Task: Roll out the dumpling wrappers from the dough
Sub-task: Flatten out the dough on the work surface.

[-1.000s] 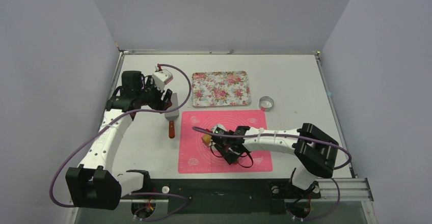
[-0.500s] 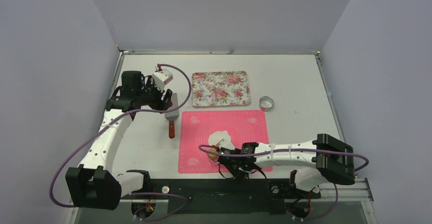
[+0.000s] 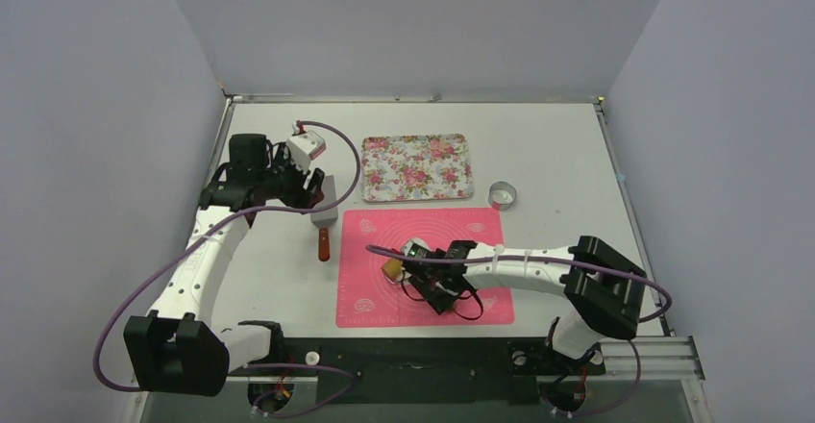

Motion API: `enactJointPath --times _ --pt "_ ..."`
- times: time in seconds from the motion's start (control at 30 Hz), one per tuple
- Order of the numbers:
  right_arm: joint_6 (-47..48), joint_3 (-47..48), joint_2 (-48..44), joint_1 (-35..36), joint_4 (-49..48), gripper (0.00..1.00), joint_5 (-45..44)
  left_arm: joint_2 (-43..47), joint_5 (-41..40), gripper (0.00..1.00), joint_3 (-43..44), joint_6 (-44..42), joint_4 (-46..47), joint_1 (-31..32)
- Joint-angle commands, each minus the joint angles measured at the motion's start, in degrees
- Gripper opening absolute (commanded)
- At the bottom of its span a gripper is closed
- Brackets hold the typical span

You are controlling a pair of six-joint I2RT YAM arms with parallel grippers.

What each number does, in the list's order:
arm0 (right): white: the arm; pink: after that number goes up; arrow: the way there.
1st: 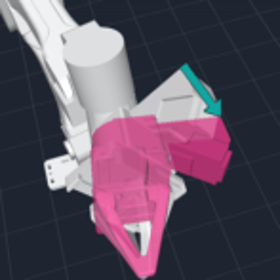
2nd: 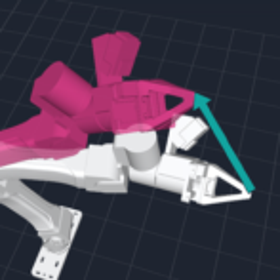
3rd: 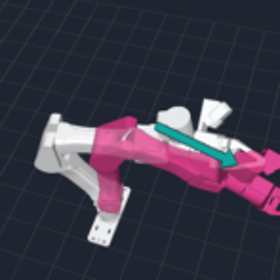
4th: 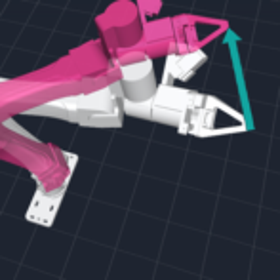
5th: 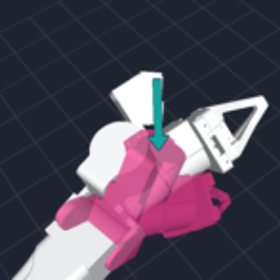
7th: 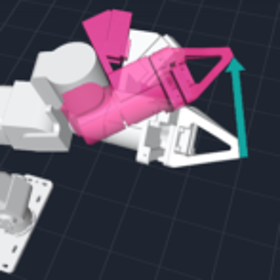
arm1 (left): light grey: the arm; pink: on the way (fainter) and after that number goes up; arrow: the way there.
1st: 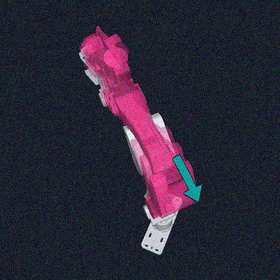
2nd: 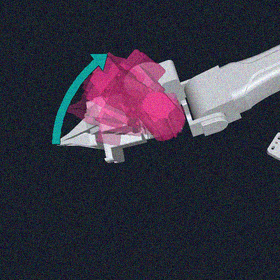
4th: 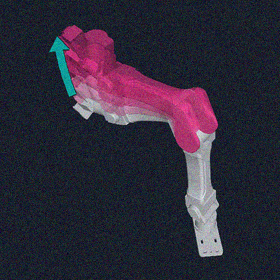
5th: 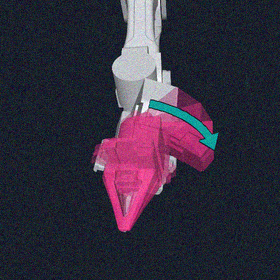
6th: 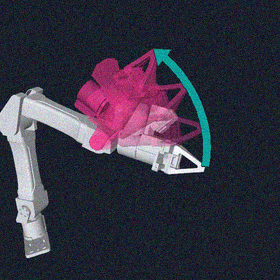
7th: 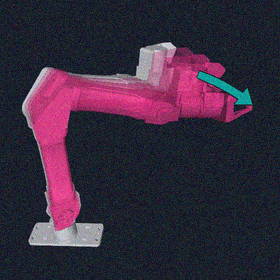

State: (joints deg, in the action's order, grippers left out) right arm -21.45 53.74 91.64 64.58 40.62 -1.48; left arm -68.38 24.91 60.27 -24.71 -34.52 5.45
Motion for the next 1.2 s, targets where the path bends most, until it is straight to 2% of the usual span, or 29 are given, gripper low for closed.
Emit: enactJointPath --times 0.0,0.17,0.3,0.53,0.7,0.83,1.0,1.17 --pt "-4.43 -6.09 -5.74 2.17 0.48 0.00 -0.52 0.59 0.71 0.61 2.66 -0.01 0.64 -0.70" --pt "-13.13 -13.28 -12.35 7.42 0.06 0.00 -0.39 1.01 2.02 0.61 3.14 0.88 0.51 -0.76" --pt "-12.73 -12.56 -13.76 7.40 1.28 0.00 -1.60 0.99 2.25 0.61 3.16 0.89 0.59 -0.79" --pt "-0.46 -1.85 -1.39 0.37 -1.56 0.00 -2.51 1.10 1.91 0.61 2.74 0.60 0.36 -0.80" --pt "2.35 2.12 3.35 -0.85 -2.16 0.00 -1.41 0.83 0.46 0.61 2.31 -0.23 -0.17 -0.80" --pt "-0.08 -2.50 -1.51 -0.29 -1.96 0.00 -0.94 0.71 0.76 0.61 2.37 -0.15 0.06 -0.84" --pt "-9.11 -12.07 -10.04 3.59 -1.25 0.00 0.07 0.54 1.42 0.61 2.72 0.94 1.07 -0.80" --pt "-14.76 -14.82 -15.84 7.73 1.95 0.00 0.76 0.58 2.03 0.61 3.37 1.33 1.08 -0.80"
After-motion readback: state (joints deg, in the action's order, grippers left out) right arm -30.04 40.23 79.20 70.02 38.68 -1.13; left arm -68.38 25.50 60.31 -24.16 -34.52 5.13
